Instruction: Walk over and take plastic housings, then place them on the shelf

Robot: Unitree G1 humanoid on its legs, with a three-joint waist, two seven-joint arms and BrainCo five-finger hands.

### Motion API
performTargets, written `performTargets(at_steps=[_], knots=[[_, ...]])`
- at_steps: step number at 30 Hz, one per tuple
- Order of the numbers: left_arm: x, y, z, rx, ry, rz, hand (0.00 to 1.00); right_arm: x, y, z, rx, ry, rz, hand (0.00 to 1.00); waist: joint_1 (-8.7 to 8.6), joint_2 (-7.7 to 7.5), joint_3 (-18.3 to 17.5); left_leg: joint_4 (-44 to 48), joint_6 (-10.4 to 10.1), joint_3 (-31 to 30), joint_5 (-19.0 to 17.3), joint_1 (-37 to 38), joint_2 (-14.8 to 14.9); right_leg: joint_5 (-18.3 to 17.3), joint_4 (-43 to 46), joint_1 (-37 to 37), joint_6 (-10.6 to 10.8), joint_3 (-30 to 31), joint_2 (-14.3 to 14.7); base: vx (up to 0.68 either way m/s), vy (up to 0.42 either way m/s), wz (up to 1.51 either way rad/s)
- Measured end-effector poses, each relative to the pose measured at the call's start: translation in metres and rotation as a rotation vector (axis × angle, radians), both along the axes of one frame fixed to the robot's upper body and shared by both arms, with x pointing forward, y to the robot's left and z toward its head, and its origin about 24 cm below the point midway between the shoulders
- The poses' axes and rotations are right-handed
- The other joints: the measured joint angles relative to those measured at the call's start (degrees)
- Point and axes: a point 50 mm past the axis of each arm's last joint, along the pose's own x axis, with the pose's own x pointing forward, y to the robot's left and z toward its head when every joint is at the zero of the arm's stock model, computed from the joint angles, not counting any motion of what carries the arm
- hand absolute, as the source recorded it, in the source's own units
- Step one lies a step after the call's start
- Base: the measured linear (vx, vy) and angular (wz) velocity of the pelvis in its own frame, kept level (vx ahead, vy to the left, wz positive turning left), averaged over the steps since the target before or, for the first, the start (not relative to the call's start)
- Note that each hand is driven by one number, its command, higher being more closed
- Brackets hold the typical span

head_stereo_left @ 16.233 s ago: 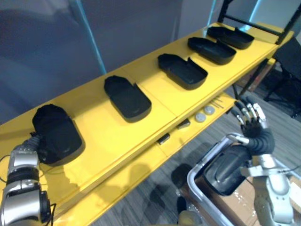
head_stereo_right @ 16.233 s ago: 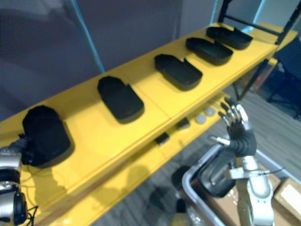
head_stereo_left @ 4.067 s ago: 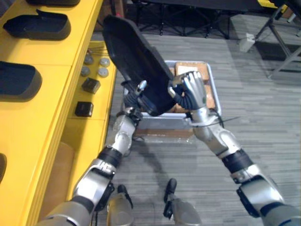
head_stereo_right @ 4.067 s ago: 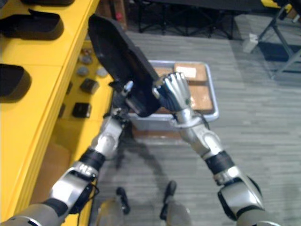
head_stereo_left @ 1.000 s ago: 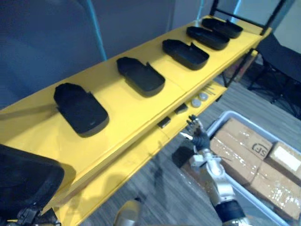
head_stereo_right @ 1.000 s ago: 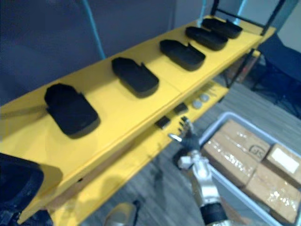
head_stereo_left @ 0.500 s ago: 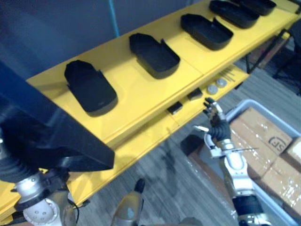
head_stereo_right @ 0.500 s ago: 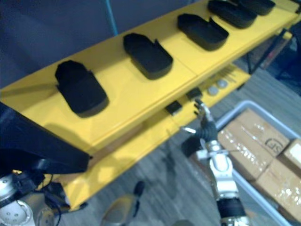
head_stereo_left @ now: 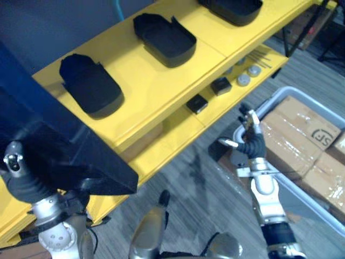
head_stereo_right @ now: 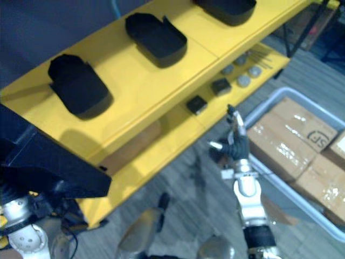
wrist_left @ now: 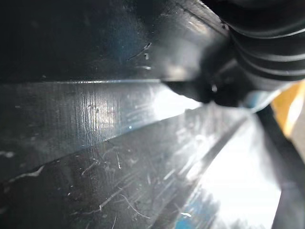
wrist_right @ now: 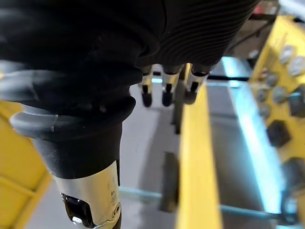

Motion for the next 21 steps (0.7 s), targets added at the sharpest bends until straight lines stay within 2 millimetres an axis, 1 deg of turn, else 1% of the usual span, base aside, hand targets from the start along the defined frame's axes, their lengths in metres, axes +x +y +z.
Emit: performTargets(at_steps=[1, 2, 3, 4, 5, 6, 7, 8, 9, 10, 11, 12, 13, 14, 15, 16, 17, 18, 19, 20, 21], knots=[[-0.004, 0.006, 0.002, 0.017, -0.001, 0.039, 1.00, -0.001, 0.002, 0.001, 0.028, -0.021, -0.012, 0.00, 0.44, -0.68, -0.6, 1.1, 0.8, 1.9, -1.3, 0.0, 0.3, 0.4, -2.2, 2.1, 0.7, -1.5, -0.1, 0.14, 0.106, 0.41], [-0.006, 0.008, 0.003, 0.025, -0.003, 0.064, 1.00, -0.005, 0.002, -0.002, 0.046, -0.017, -0.023, 0.00, 0.84, -1.47, -1.8, 2.9, 1.8, 4.7, -3.0, 0.1, 1.0, 2.1, -1.5, 3.5, 1.5, -2.6, 0.1, 0.16, 0.074, 0.43], [-0.006, 0.009, 0.003, 0.017, -0.008, 0.072, 1.00, -0.006, 0.001, 0.000, 0.046, -0.026, -0.027, 0.00, 1.11, -0.99, -2.0, 3.9, 1.2, 4.6, -4.0, 0.0, 1.1, 3.2, 2.5, 2.5, -0.8, -1.4, -0.7, 0.16, 0.099, 0.40], [-0.008, 0.010, 0.003, 0.025, -0.002, 0.107, 1.00, -0.006, 0.003, 0.001, 0.056, -0.034, -0.030, 0.00, 1.34, -0.86, -2.5, 4.7, 2.1, 3.9, -5.0, 0.6, 1.0, 7.6, 11.1, -1.8, -6.9, 2.7, -2.6, 0.18, 0.139, 0.26], [-0.012, 0.013, 0.004, 0.041, 0.003, 0.148, 1.00, -0.005, 0.009, 0.002, 0.067, -0.039, -0.016, 0.00, 1.42, -1.17, -3.3, 3.0, 2.4, 3.7, -5.6, 2.5, 1.4, 15.2, 17.1, -5.7, -9.0, 7.6, -3.3, 0.21, 0.156, 0.17], [-0.013, 0.014, 0.006, 0.061, 0.007, 0.165, 1.00, -0.004, 0.011, 0.004, 0.070, -0.046, -0.009, 0.00, 1.38, -1.25, -3.8, 1.8, 2.7, 3.2, -5.6, 3.8, 1.6, 19.5, 19.5, -7.3, -8.9, 9.4, -3.6, 0.29, 0.079, 0.06], [-0.014, 0.015, 0.012, 0.090, -0.001, 0.183, 1.00, -0.001, 0.013, 0.010, 0.071, -0.075, 0.003, 0.00, 1.31, -0.97, -4.3, 0.0, 3.6, 2.1, -5.7, 6.1, 2.3, 17.6, 23.3, -10.2, -9.1, 11.8, -3.4, 0.29, 0.012, 0.08], [-0.012, 0.017, 0.016, 0.104, -0.013, 0.196, 1.00, 0.004, 0.014, 0.021, 0.063, -0.116, 0.014, 0.00, 1.23, -0.21, -4.7, -1.2, 3.8, 1.3, -6.1, 8.0, 3.5, 12.7, 22.7, -12.4, -9.3, 12.7, -1.5, 0.28, 0.015, 0.09], [-0.010, 0.017, 0.018, 0.099, -0.024, 0.199, 1.00, 0.006, 0.014, 0.026, 0.059, -0.136, 0.017, 0.00, 1.16, 0.45, -5.1, -1.6, 3.8, 0.9, -6.3, 8.6, 4.3, 11.0, 20.5, -13.6, -9.2, 13.1, 0.2, 0.24, 0.022, 0.13], [-0.006, 0.017, 0.021, 0.087, -0.047, 0.194, 1.00, 0.009, 0.013, 0.035, 0.045, -0.169, 0.019, 0.00, 1.09, 0.98, -6.7, -2.4, 3.6, 0.1, -6.7, 9.1, 5.6, 9.2, 12.4, -15.7, -8.7, 13.7, 3.6, 0.23, -0.010, 0.35], [0.000, 0.017, 0.024, 0.077, -0.055, 0.189, 1.00, 0.010, 0.009, 0.040, 0.025, -0.185, 0.013, 0.00, 0.90, 1.89, -7.5, -2.5, 3.3, -1.4, -7.4, 9.3, 6.2, 9.5, 2.9, -16.5, -8.3, 15.4, 6.5, 0.24, -0.038, 0.49], [0.003, 0.018, 0.025, 0.072, -0.060, 0.186, 1.00, 0.011, 0.006, 0.042, 0.015, -0.189, 0.005, 0.00, 0.88, 1.74, -8.0, -2.3, 3.1, -2.2, -8.0, 9.4, 6.2, 9.9, -1.3, -16.9, -7.6, 16.7, 7.5, 0.27, -0.105, 0.68], [0.006, 0.020, 0.025, 0.053, -0.060, 0.181, 1.00, 0.011, 0.002, 0.044, 0.002, -0.195, -0.005, 0.00, 1.00, 1.26, -8.5, -2.2, 2.7, -3.6, -8.8, 10.5, 6.3, 10.8, -7.1, -17.2, -6.5, 18.8, 8.6, 0.22, -0.130, 0.61], [0.006, 0.021, 0.023, 0.038, -0.048, 0.178, 1.00, 0.011, 0.001, 0.045, -0.002, -0.196, -0.009, 0.00, 0.86, 1.51, -8.7, -2.1, 2.0, -4.6, -9.3, 10.8, 6.3, 11.3, -9.4, -17.2, -6.1, 19.6, 9.0, 0.30, -0.233, 0.76], [0.007, 0.023, 0.020, 0.025, -0.026, 0.182, 1.00, 0.011, -0.001, 0.045, -0.003, -0.198, -0.021, 0.00, 0.87, 0.55, -9.8, -1.8, 1.1, -5.9, -10.2, 11.3, 6.3, 12.9, -12.5, -17.0, -6.1, 21.0, 9.5, 0.30, -0.332, 0.92], [0.007, 0.025, 0.015, 0.013, 0.006, 0.185, 1.00, 0.011, -0.003, 0.047, -0.005, -0.203, -0.032, 0.00, 1.05, -0.80, -11.4, -1.2, -0.5, -7.7, -11.6, 11.0, 5.9, 15.6, -15.7, -16.3, -6.0, 22.0, 10.2, 0.36, -0.477, 0.95], [0.006, 0.026, 0.014, 0.007, 0.013, 0.184, 1.00, 0.011, -0.003, 0.049, -0.005, -0.210, -0.039, 0.00, 1.14, -1.60, -11.9, -1.2, -1.4, -8.5, -12.3, 11.1, 5.7, 18.3, -16.5, -15.6, -5.4, 22.2, 10.2, 0.30, -0.447, 1.02], [0.005, 0.025, 0.006, -0.039, 0.035, 0.186, 1.00, 0.012, -0.008, 0.052, -0.020, -0.220, -0.056, 0.00, 1.29, -0.17, -13.0, -1.0, -2.8, -8.6, -13.2, 11.3, 7.7, 20.9, -16.0, -14.7, -3.5, 20.5, 11.4, 0.30, -0.416, 0.64], [0.000, 0.025, -0.001, -0.068, 0.061, 0.204, 1.00, 0.013, -0.009, 0.057, -0.032, -0.233, -0.055, 0.00, 1.83, 1.41, -14.4, -1.4, -3.3, -6.8, -13.0, 11.3, 10.0, 20.5, -16.2, -14.5, -4.4, 19.5, 13.2, 0.31, -0.333, 0.51], [-0.004, 0.026, -0.007, -0.092, 0.079, 0.216, 1.00, 0.016, -0.009, 0.065, -0.045, -0.258, -0.051, 0.00, 2.05, 2.71, -15.1, -2.5, -4.8, -5.1, -12.1, 11.3, 11.6, 20.2, -16.2, -14.3, -4.9, 18.6, 14.2, 0.29, -0.280, 0.27], [-0.004, 0.026, -0.009, -0.105, 0.089, 0.221, 1.00, 0.016, -0.011, 0.071, -0.057, -0.279, -0.052, 0.00, 2.15, 3.53, -15.7, -3.9, -5.9, -1.9, -10.6, 11.5, 12.9, 19.8, -16.6, -13.5, -5.6, 17.0, 14.5, 0.26, -0.238, 0.56]])
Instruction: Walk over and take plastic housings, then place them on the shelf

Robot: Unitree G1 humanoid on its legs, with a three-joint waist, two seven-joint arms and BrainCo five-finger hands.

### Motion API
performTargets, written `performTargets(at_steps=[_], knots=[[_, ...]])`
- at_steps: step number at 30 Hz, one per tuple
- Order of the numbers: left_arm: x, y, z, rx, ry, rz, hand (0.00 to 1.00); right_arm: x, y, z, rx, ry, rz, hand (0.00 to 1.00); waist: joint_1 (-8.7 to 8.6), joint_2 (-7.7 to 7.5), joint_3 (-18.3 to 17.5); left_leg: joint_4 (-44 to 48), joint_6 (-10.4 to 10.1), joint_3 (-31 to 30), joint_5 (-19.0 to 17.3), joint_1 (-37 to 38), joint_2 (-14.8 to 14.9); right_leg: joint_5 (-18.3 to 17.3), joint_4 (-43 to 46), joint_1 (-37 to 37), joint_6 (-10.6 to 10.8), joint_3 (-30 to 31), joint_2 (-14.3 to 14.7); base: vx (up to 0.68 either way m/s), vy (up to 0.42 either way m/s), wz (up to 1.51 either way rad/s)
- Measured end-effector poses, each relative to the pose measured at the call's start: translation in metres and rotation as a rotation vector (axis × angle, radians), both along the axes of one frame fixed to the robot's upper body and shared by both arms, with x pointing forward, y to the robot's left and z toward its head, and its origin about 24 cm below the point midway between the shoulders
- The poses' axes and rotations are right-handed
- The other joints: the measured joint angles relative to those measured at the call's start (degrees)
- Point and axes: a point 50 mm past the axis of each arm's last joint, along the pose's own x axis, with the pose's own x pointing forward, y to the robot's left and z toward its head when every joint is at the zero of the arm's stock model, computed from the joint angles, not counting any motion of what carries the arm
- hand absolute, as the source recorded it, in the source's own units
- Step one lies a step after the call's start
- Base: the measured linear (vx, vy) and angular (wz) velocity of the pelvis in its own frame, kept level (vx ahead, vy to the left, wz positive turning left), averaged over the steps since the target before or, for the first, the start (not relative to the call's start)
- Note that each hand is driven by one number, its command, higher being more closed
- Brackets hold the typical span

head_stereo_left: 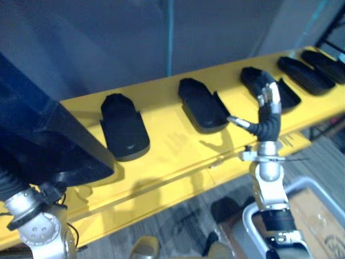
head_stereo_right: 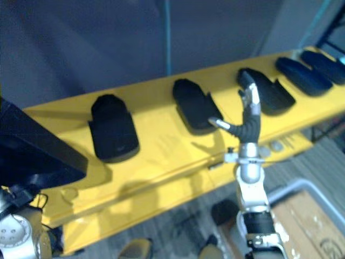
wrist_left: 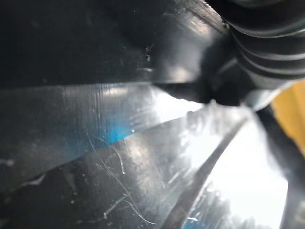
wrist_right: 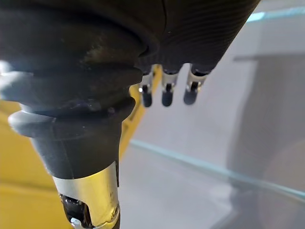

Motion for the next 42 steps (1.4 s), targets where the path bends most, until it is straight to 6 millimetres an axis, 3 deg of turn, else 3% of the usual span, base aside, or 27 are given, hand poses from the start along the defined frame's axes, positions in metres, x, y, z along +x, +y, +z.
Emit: performTargets(at_steps=[2, 4, 7, 9, 12, 17, 19, 23, 25, 27, 30, 32, 35, 42], knots=[[0.003, -0.005, -0.001, -0.006, -0.003, -0.017, 1.00, -0.007, -0.003, 0.011, 0.000, -0.048, 0.009, 0.00, -1.71, 0.62, -0.4, -1.7, 0.4, 10.9, 3.0, 0.9, 1.9, 0.0, -3.4, 5.7, -0.1, -5.3, 0.2, 0.24, -0.220, 1.01], [0.008, -0.010, 0.001, -0.006, -0.018, -0.042, 1.00, -0.022, -0.005, 0.023, 0.011, -0.120, 0.042, 0.00, -2.81, 0.76, -0.6, -2.6, 2.3, 19.4, 4.2, 2.9, 2.6, -0.1, -6.2, 11.7, -0.1, -10.6, 0.2, 0.20, -0.156, 1.19], [0.009, -0.010, 0.001, 0.029, 0.040, 0.007, 1.00, -0.035, 0.006, 0.033, 0.017, -0.184, 0.151, 0.00, -2.30, 0.05, -2.3, -6.3, 3.0, 18.2, 5.6, 3.8, 1.2, -0.1, -8.6, 13.8, 0.0, -13.8, -0.2, 0.13, -0.031, 0.60], [0.009, -0.005, -0.003, 0.056, 0.117, 0.072, 1.00, -0.035, 0.012, 0.029, 0.030, -0.171, 0.172, 0.00, -1.57, -0.91, -2.3, -7.6, 3.3, 17.4, 6.4, 3.9, 0.2, 0.1, -9.6, 14.5, 0.2, -15.1, -0.6, 0.06, 0.028, 0.35], [-0.005, 0.021, -0.007, 0.185, 0.329, 0.264, 1.00, -0.035, 0.011, 0.021, 0.073, -0.138, 0.121, 0.00, -1.07, -1.60, -2.3, -9.6, 3.5, 16.8, 7.2, 5.1, -0.8, 0.1, -10.1, 15.4, 0.3, -15.5, -1.3, 0.04, 0.043, 0.15], [-0.026, 0.090, -0.009, 0.307, 0.636, 0.461, 1.00, -0.040, -0.011, -0.012, 0.108, 0.047, -0.073, 0.00, -1.14, -1.27, -2.4, -12.8, 3.6, 18.8, 8.2, 5.9, -1.4, -0.1, -10.4, 14.0, 0.6, -14.5, -1.8, -0.03, 0.012, -0.11], [-0.029, 0.125, -0.024, 0.277, 0.814, 0.475, 1.00, -0.051, -0.039, -0.028, 0.133, 0.131, -0.249, 0.00, -1.58, -0.78, -2.5, -13.4, 3.8, 20.7, 8.5, 5.8, -1.7, 0.2, -10.4, 12.4, 1.1, -12.7, -2.2, -0.04, 0.030, -0.39], [-0.037, 0.163, -0.042, 0.213, 1.019, 0.457, 1.00, -0.077, -0.094, -0.051, 0.197, 0.223, -0.586, 0.00, -4.31, -0.62, -2.8, -14.4, 3.8, 23.9, 8.5, 6.8, -2.0, 0.6, -10.2, 10.8, 1.7, -9.7, -2.5, -0.03, 0.046, -0.42], [-0.038, 0.180, -0.046, 0.173, 1.106, 0.428, 1.00, -0.101, -0.130, -0.071, 0.247, 0.288, -0.791, 0.00, -5.49, -0.46, -3.2, -14.7, 3.8, 25.8, 8.4, 6.7, -2.0, 0.7, -9.6, 9.3, 1.9, -7.5, -2.6, -0.03, 0.029, -0.41], [-0.035, 0.192, -0.050, 0.148, 1.197, 0.381, 1.00, -0.124, -0.158, -0.094, 0.268, 0.383, -0.942, 0.00, -6.56, -0.33, -3.6, -15.3, 3.8, 27.3, 8.4, 6.8, -2.1, 0.7, -9.3, 8.1, 1.9, -5.8, -2.4, -0.01, 0.021, -0.37], [-0.023, 0.196, -0.059, 0.112, 1.307, 0.278, 1.00, -0.151, -0.177, -0.128, 0.295, 0.545, -1.053, 0.00, -8.32, -0.01, -3.7, -15.4, 3.8, 28.5, 8.5, 6.8, -2.5, 1.0, -9.0, 7.1, 2.3, -4.7, -2.4, 0.01, 0.024, -0.23], [-0.015, 0.198, -0.062, 0.093, 1.362, 0.210, 1.00, -0.168, -0.182, -0.157, 0.296, 0.699, -1.089, 0.00, -9.10, 0.16, -3.8, -15.4, 3.8, 29.7, 8.5, 6.8, -2.5, 1.0, -8.8, 6.4, 2.3, -3.8, -2.3, 0.02, 0.023, -0.17], [-0.003, 0.202, -0.060, 0.094, 1.424, 0.166, 1.00, -0.185, -0.184, -0.184, 0.307, 0.843, -1.121, 0.00, -9.36, 0.25, -3.8, -15.3, 3.8, 31.0, 8.5, 6.6, -2.4, 0.9, -8.2, 5.4, 2.1, -3.2, -2.3, 0.00, 0.011, -0.14], [0.023, 0.211, -0.040, 0.115, 1.522, 0.175, 1.00, -0.208, -0.183, -0.219, 0.361, 1.020, -1.174, 0.00, -10.27, -0.53, -3.4, -13.4, 4.2, 32.4, 8.2, 5.3, -1.9, 0.3, -5.8, 3.5, 1.3, -2.2, -2.6, -0.03, 0.004, -0.05]])
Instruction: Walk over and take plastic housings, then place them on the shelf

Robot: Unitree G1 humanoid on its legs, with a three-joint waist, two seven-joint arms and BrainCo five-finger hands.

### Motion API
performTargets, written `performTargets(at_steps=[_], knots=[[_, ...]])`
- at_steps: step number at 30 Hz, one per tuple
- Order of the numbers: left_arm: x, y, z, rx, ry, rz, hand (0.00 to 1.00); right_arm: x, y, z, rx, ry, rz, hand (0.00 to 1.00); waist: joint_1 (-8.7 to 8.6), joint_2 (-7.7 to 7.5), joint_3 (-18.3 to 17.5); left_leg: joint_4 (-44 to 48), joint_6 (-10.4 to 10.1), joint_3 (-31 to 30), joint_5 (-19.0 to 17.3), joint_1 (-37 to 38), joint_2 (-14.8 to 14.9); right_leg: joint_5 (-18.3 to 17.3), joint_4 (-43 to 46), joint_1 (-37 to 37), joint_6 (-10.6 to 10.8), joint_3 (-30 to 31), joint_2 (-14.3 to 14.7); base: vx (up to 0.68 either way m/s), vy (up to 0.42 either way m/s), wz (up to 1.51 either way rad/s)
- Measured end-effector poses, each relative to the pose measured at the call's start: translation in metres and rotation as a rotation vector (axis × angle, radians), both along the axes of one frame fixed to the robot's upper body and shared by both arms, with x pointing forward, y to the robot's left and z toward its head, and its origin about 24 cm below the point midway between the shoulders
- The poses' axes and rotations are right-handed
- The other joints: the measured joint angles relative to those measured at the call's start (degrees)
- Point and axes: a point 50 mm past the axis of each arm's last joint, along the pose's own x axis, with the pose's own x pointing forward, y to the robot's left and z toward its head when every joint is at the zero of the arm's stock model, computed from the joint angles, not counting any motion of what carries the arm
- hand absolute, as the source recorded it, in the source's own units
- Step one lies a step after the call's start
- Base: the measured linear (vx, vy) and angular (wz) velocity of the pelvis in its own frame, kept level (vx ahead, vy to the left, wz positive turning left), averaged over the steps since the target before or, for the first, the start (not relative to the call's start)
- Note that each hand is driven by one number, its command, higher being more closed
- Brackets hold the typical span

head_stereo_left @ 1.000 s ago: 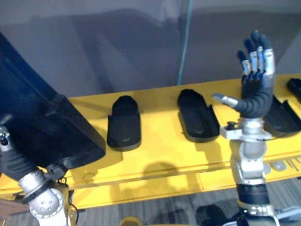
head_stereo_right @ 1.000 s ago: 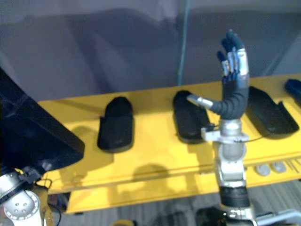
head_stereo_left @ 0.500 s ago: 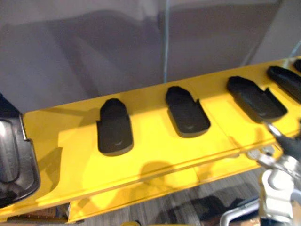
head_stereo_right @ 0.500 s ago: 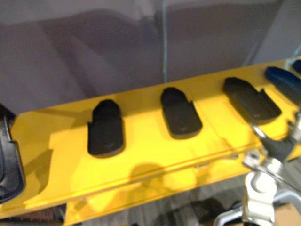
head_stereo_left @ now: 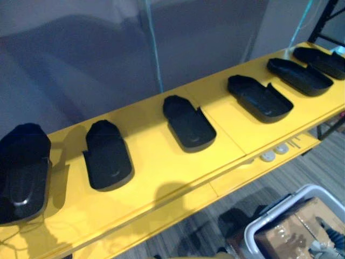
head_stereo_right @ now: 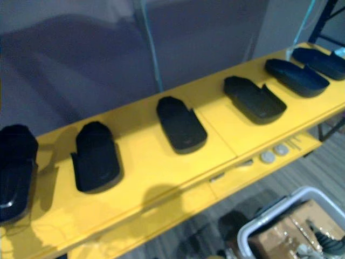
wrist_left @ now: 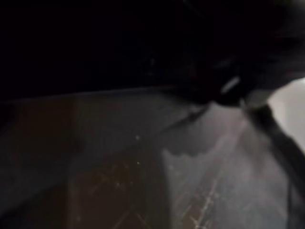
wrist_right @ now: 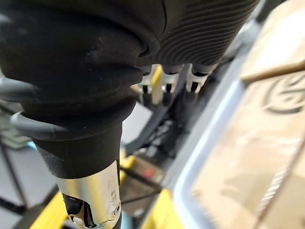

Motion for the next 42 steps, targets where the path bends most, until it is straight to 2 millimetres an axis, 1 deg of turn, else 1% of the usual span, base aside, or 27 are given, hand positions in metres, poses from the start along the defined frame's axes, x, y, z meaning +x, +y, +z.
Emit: performTargets(at_steps=[1, 3, 5, 7, 9, 10, 13, 14, 15, 17, 18, 19, 21, 23, 24, 26, 28, 31, 34, 38, 42], knots=[[0.002, 0.002, 0.002, 0.012, 0.022, 0.013, 1.00, -0.002, 0.000, -0.002, 0.014, 0.001, -0.013, 0.00, -0.30, -0.22, 0.0, 0.8, 0.2, 0.1, -0.2, -0.6, 0.2, -0.1, 0.3, -0.2, -0.1, -0.1, 0.0, -0.04, -0.013, 0.02], [0.004, 0.005, 0.007, 0.037, 0.065, 0.025, 1.00, -0.005, 0.001, -0.008, 0.032, 0.022, -0.025, 0.00, -0.32, -0.71, 0.2, 1.4, 0.2, 0.3, -0.5, -0.6, 0.5, -0.2, 0.5, -0.2, -0.2, 0.0, 0.1, -0.06, -0.017, 0.00], [0.001, 0.009, 0.012, 0.054, 0.081, 0.047, 1.00, -0.008, 0.002, -0.013, 0.053, 0.035, -0.041, 0.00, -0.36, -1.21, 0.6, 1.8, 0.2, 0.4, -0.7, -0.7, 0.7, -0.5, 0.8, -0.2, -0.6, -0.1, 0.1, -0.06, -0.012, 0.00], [-0.003, 0.015, 0.020, 0.063, 0.094, 0.085, 1.00, -0.011, 0.006, -0.020, 0.089, 0.042, -0.066, 0.00, -0.29, -1.80, 1.2, 4.0, 0.3, 0.4, -1.8, -1.9, 1.2, -0.5, 1.0, -0.4, -0.7, -0.2, 0.1, -0.07, -0.003, 0.02], [-0.005, 0.019, 0.023, 0.068, 0.101, 0.108, 1.00, -0.009, 0.009, -0.024, 0.111, 0.037, -0.073, 0.00, -0.22, -2.19, 1.6, 5.9, 0.4, 0.3, -2.5, -3.4, 1.6, -0.5, 1.2, -1.2, -0.6, -0.1, 0.1, -0.05, 0.002, 0.01], [-0.004, 0.019, 0.025, 0.062, 0.094, 0.119, 1.00, -0.009, 0.009, -0.026, 0.126, 0.033, -0.082, 0.00, -0.15, -2.41, 2.4, 7.0, 0.5, 0.2, -2.8, -3.9, 1.7, -0.4, 1.3, -1.2, -0.6, -0.1, 0.0, -0.04, 0.005, 0.04], [-0.005, 0.020, 0.024, 0.058, 0.095, 0.132, 1.00, -0.007, 0.012, -0.030, 0.158, 0.020, -0.091, 0.00, -0.17, -2.82, 2.9, 8.8, 0.7, 0.2, -3.2, -5.6, 2.1, -0.4, 1.6, -2.0, -0.5, -0.1, 0.0, -0.02, 0.002, 0.05], [-0.005, 0.020, 0.024, 0.058, 0.094, 0.132, 1.00, -0.006, 0.013, -0.032, 0.166, 0.020, -0.094, 0.00, -0.25, -3.09, 3.1, 9.2, 0.7, 0.2, -3.3, -5.9, 2.3, 0.0, 1.7, -2.1, -0.2, -0.1, 0.1, 0.01, -0.008, 0.05], [-0.005, 0.020, 0.024, 0.059, 0.096, 0.131, 1.00, -0.006, 0.014, -0.033, 0.178, 0.015, -0.104, 0.00, -0.24, -2.81, 3.7, 9.3, 0.6, 0.2, -3.3, -5.9, 2.4, 0.0, 1.7, -2.1, -0.1, -0.1, 0.2, 0.01, -0.013, 0.03], [-0.004, 0.020, 0.024, 0.068, 0.091, 0.134, 1.00, -0.005, 0.014, -0.033, 0.183, 0.010, -0.100, 0.00, -0.15, -3.28, 4.6, 10.0, 0.6, 0.2, -3.5, -6.1, 2.6, 0.0, 2.0, -2.1, -0.2, -0.1, 0.2, 0.00, 0.000, 0.00], [-0.004, 0.020, 0.024, 0.074, 0.093, 0.136, 1.00, -0.004, 0.014, -0.033, 0.184, 0.009, -0.097, 0.00, -0.14, -3.08, 4.8, 10.6, 0.8, 0.2, -3.8, -6.6, 2.7, 0.0, 2.1, -2.4, -0.2, -0.1, 0.2, 0.00, 0.000, 0.00], [-0.004, 0.020, 0.024, 0.077, 0.094, 0.136, 1.00, -0.002, 0.014, -0.033, 0.186, 0.003, -0.092, 0.00, -0.11, -3.33, 4.9, 11.7, 0.8, 0.2, -4.3, -7.7, 3.0, 0.0, 2.5, -3.1, -0.2, -0.1, 0.2, -0.03, 0.012, -0.01], [-0.002, 0.019, 0.024, 0.085, 0.086, 0.134, 1.00, 0.005, 0.014, -0.031, 0.187, -0.015, -0.083, 0.00, -0.09, -2.96, 6.8, 13.7, 1.0, 0.2, -5.2, -8.4, 3.5, -0.1, 3.1, -3.3, -0.3, 0.1, 0.2, -0.05, 0.022, -0.03], [-0.001, 0.019, 0.025, 0.101, 0.072, 0.135, 1.00, 0.010, 0.015, -0.030, 0.187, -0.029, -0.077, 0.00, 0.02, -3.00, 8.1, 14.7, 1.2, 0.2, -5.6, -9.2, 3.6, -0.2, 3.9, -4.1, -0.5, 0.3, 0.0, -0.06, 0.014, -0.02], [0.001, 0.018, 0.025, 0.108, 0.057, 0.137, 0.00, 0.012, 0.014, -0.029, 0.185, -0.033, -0.075, 0.00, 0.06, -2.99, 8.5, 15.2, 1.4, 0.1, -5.8, -10.0, 3.8, -0.2, 4.2, -4.8, -0.5, 0.4, 0.0, -0.07, 0.002, -0.01], [0.004, 0.015, 0.022, 0.112, 0.034, 0.137, 0.00, 0.016, 0.013, -0.027, 0.182, -0.046, -0.067, 0.00, 0.25, -3.17, 9.5, 16.3, 1.5, 0.2, -6.1, -10.8, 4.1, -0.4, 4.9, -5.8, -0.7, 0.7, 0.0, -0.06, -0.007, -0.03], [0.007, 0.011, 0.012, 0.093, 0.014, 0.146, 0.00, 0.018, 0.011, -0.025, 0.178, -0.058, -0.067, 0.00, 0.56, -3.23, 9.6, 17.1, 1.5, 0.2, -6.2, -11.8, 4.3, -0.4, 5.6, -7.1, -0.8, 1.2, 0.0, -0.02, -0.023, -0.06], [0.010, 0.008, 0.006, 0.090, -0.005, 0.158, 0.00, 0.023, 0.002, -0.016, 0.155, -0.079, -0.047, 0.00, 0.70, -3.18, 11.8, 17.4, 1.5, 0.2, -6.2, -11.9, 4.5, -0.5, 6.2, -7.3, -1.0, 1.3, 0.1, -0.02, -0.018, -0.02], [0.008, 0.009, 0.008, 0.113, -0.017, 0.200, 0.00, 0.022, -0.006, -0.009, 0.133, -0.093, -0.060, 0.00, 0.65, -3.07, 12.1, 18.7, 1.6, 0.2, -6.7, -13.6, 5.0, -0.7, 7.1, -9.0, -1.2, 1.6, 0.1, -0.03, -0.029, -0.04], [0.008, 0.011, 0.011, 0.145, -0.050, 0.271, 0.00, 0.022, -0.009, -0.008, 0.138, -0.109, -0.063, 0.00, 0.52, -3.16, 13.0, 19.3, 1.5, 0.2, -6.8, -13.6, 5.3, -0.8, 7.5, -9.1, -1.3, 1.6, 0.2, 0.00, -0.006, -0.01], [0.004, 0.012, 0.012, 0.191, -0.124, 0.392, 0.00, 0.021, -0.009, -0.008, 0.144, -0.116, -0.068, 0.00, 0.29, -3.19, 13.4, 19.8, 1.5, 0.2, -7.3, -13.8, 5.6, -1.0, 7.5, -9.1, -1.6, 1.6, 0.4, 0.00, 0.000, 0.00]])
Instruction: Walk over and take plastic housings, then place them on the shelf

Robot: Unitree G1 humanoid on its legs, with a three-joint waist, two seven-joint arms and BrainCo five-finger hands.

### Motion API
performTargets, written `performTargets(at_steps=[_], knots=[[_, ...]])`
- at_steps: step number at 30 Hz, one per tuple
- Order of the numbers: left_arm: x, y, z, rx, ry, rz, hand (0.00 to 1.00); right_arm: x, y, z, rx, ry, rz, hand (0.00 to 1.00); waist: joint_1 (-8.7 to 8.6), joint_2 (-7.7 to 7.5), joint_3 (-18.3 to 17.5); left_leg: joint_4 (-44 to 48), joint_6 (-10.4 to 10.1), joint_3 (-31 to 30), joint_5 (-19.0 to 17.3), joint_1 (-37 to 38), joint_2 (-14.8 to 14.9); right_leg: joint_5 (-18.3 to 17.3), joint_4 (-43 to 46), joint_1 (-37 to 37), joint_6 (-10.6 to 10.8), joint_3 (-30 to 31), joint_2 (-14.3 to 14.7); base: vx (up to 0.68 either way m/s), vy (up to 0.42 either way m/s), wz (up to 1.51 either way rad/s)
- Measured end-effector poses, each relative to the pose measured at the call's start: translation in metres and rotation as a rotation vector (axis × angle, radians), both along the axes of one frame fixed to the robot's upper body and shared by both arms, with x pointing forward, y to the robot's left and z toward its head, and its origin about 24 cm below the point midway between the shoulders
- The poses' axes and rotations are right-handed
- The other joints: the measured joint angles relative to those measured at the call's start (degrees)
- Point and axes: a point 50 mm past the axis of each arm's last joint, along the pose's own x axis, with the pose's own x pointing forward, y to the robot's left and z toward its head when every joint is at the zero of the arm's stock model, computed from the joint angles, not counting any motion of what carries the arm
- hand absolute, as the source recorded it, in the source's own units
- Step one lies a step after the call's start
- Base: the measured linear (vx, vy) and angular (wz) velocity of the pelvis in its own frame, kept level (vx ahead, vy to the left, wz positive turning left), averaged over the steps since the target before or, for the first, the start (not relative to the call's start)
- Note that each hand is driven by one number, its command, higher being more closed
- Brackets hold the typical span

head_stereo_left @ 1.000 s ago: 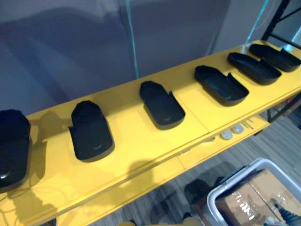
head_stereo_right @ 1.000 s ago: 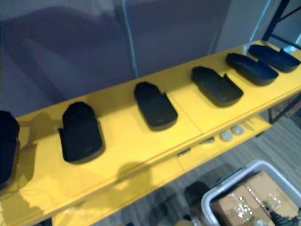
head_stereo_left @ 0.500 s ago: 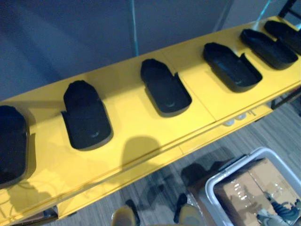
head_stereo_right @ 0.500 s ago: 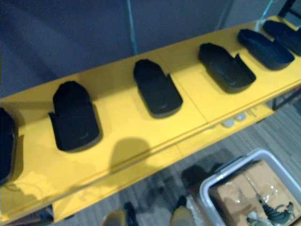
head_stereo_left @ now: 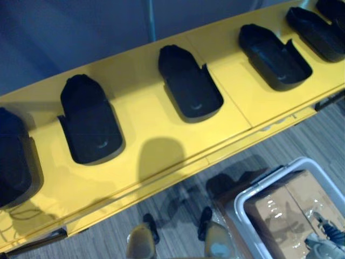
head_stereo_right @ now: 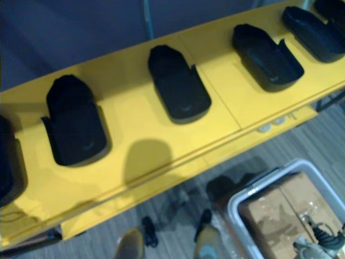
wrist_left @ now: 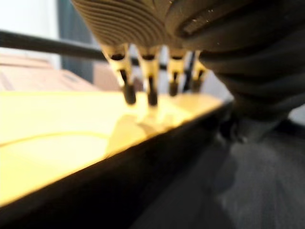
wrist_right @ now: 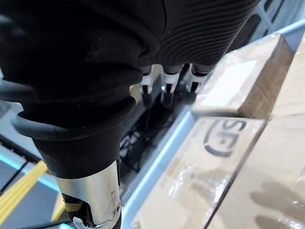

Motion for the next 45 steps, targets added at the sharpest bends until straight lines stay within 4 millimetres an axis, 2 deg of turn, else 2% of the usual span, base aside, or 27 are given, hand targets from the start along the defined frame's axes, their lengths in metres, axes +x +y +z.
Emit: performTargets(at_steps=[3, 7, 10, 11, 13, 15, 17, 19, 20, 21, 22, 25, 28, 29, 32, 35, 37, 42, 45], knots=[[-0.001, 0.000, 0.019, 0.144, -0.103, 0.092, 0.00, -0.001, 0.003, -0.003, 0.009, -0.008, -0.004, 0.00, -0.07, -0.16, -0.1, 0.6, 0.0, -0.1, -0.4, -0.3, 0.2, 0.0, -0.1, 0.0, 0.0, 0.0, 0.1, 0.00, 0.000, 0.00], [0.006, -0.008, 0.064, 0.382, -0.377, 0.199, 0.00, -0.008, 0.024, -0.018, 0.058, -0.015, -0.008, 0.00, 0.29, -0.11, 0.0, 0.2, 0.0, -0.1, -0.3, 0.8, 0.0, 0.1, -0.6, 1.3, 0.2, -0.3, 0.1, 0.01, -0.004, 0.01], [0.016, -0.028, 0.103, 0.570, -0.563, 0.159, 0.00, -0.012, 0.036, -0.025, 0.073, -0.003, 0.018, 0.00, 0.57, -0.10, -0.2, -2.1, -0.2, 0.0, -0.1, 3.5, -0.6, 0.2, -2.4, 4.3, 0.3, -0.5, 0.2, 0.02, -0.009, 0.03], [0.018, -0.037, 0.120, 0.643, -0.630, 0.128, 0.00, -0.015, 0.041, -0.028, 0.074, 0.000, 0.030, 0.00, 0.61, -0.21, -1.4, -3.6, -0.3, 0.0, 0.5, 3.7, -1.2, 0.3, -3.4, 4.5, 0.4, -0.8, 0.1, 0.04, -0.009, 0.08], [0.022, -0.055, 0.141, 0.720, -0.755, 0.062, 0.00, -0.022, 0.047, -0.032, 0.083, 0.012, 0.033, 0.00, 0.65, -0.11, -3.2, -6.6, -0.4, -0.3, 1.7, 4.7, -2.3, 0.9, -5.3, 5.6, 1.1, -1.6, -0.1, 0.10, -0.020, 0.16], [0.027, -0.076, 0.147, 0.729, -0.860, -0.048, 0.00, -0.028, 0.050, -0.035, 0.090, 0.036, 0.055, 0.00, 1.05, 0.51, -5.3, -9.0, -0.8, -0.3, 2.4, 7.1, -2.9, 1.2, -7.1, 7.7, 1.6, -2.2, -0.1, 0.16, -0.016, 0.13], [0.031, -0.097, 0.137, 0.644, -0.977, -0.169, 0.00, -0.032, 0.052, -0.034, 0.079, 0.056, 0.077, 0.00, 1.07, 1.56, -8.1, -11.0, -1.1, -0.7, 2.7, 8.7, -3.3, 1.4, -9.3, 10.0, 1.9, -3.4, 0.0, 0.16, 0.007, 0.15], [0.031, -0.121, 0.106, 0.450, -1.059, -0.314, 0.00, -0.031, 0.052, -0.032, 0.065, 0.054, 0.096, 0.00, 0.98, 3.00, -10.4, -13.5, -1.6, -1.4, 2.9, 11.4, -3.7, 1.6, -11.4, 13.2, 2.1, -4.8, 0.4, 0.16, 0.016, 0.19], [0.029, -0.126, 0.096, 0.396, -1.064, -0.344, 0.00, -0.030, 0.053, -0.031, 0.064, 0.050, 0.101, 0.00, 0.98, 3.26, -10.8, -14.1, -1.7, -1.5, 3.1, 12.0, -3.7, 1.6, -11.5, 13.6, 2.1, -5.0, 0.6, 0.14, 0.024, 0.12], [0.025, -0.134, 0.078, 0.303, -1.057, -0.384, 0.00, -0.029, 0.055, -0.030, 0.064, 0.036, 0.114, 0.00, 1.08, 3.56, -11.1, -15.4, -2.1, -1.6, 3.3, 13.3, -3.6, 1.6, -11.8, 14.5, 2.1, -5.1, 0.9, 0.12, 0.034, 0.10], [0.020, -0.141, 0.062, 0.208, -1.067, -0.409, 0.00, -0.028, 0.058, -0.030, 0.062, 0.039, 0.126, 0.00, 1.28, 3.51, -11.5, -16.1, -2.4, -1.7, 3.4, 14.2, -3.6, 1.6, -12.3, 15.4, 2.0, -5.3, 0.9, 0.13, 0.039, 0.08], [0.007, -0.150, 0.032, 0.049, -1.079, -0.407, 0.00, -0.028, 0.063, -0.031, 0.069, 0.028, 0.125, 0.00, 1.65, 2.70, -12.2, -17.4, -2.5, -2.2, 3.5, 15.4, -3.6, 1.6, -13.3, 17.2, 2.1, -6.4, 1.1, 0.09, 0.013, 0.16], [-0.008, -0.159, 0.009, -0.027, -1.102, -0.350, 0.00, -0.035, 0.073, -0.038, 0.107, 0.041, 0.107, 0.00, 2.02, 1.25, -13.0, -17.8, -2.5, -3.3, 3.5, 16.4, -4.0, 1.6, -13.3, 18.4, 2.1, -7.1, 0.8, 0.07, 0.040, 0.19], [-0.013, -0.162, 0.005, -0.035, -1.117, -0.331, 0.00, -0.035, 0.076, -0.040, 0.120, 0.041, 0.103, 0.00, 2.60, 1.04, -13.1, -17.8, -2.5, -3.4, 3.5, 16.4, -4.1, 1.6, -13.3, 18.8, 2.1, -7.3, 0.7, 0.05, 0.047, 0.14], [-0.031, -0.180, -0.008, -0.079, -1.191, -0.265, 0.00, -0.039, 0.084, -0.043, 0.137, 0.042, 0.080, 0.00, 2.62, 0.72, -13.3, -17.9, -2.5, -4.7, 3.5, 17.2, -4.2, 2.6, -13.4, 20.2, 1.8, -8.3, 0.6, 0.05, 0.049, 0.23], [-0.050, -0.191, -0.017, -0.107, -1.269, -0.161, 0.00, -0.030, 0.084, -0.034, 0.103, -0.013, 0.082, 0.00, 2.64, 0.77, -13.3, -18.1, -2.5, -4.7, 3.5, 17.3, -4.3, 2.7, -13.4, 20.5, 1.8, -8.3, 0.5, 0.00, 0.010, 0.02], [-0.055, -0.194, -0.022, -0.100, -1.283, -0.091, 0.00, -0.022, 0.084, -0.029, 0.083, -0.040, 0.106, 0.00, 2.68, 1.05, -13.2, -18.2, -2.5, -4.8, 3.5, 17.4, -4.2, 2.7, -13.4, 20.5, 1.8, -8.3, 0.6, -0.02, -0.012, 0.00], [-0.059, -0.199, -0.021, 0.033, -1.269, 0.001, 0.00, -0.001, 0.094, -0.021, 0.066, -0.081, 0.202, 0.00, 2.64, 1.29, -13.2, -18.5, -2.2, -4.9, 3.7, 17.4, -4.3, 2.7, -13.4, 20.6, 1.8, -8.3, 0.7, -0.05, -0.022, 0.01], [-0.069, -0.193, -0.019, 0.141, -1.281, 0.149, 0.00, 0.011, 0.101, -0.020, 0.068, -0.090, 0.256, 0.00, 2.63, 1.18, -13.2, -18.9, -1.9, -5.2, 4.1, 17.4, -4.7, 2.7, -13.4, 20.6, 1.8, -8.4, 0.6, -0.07, -0.015, 0.04]])
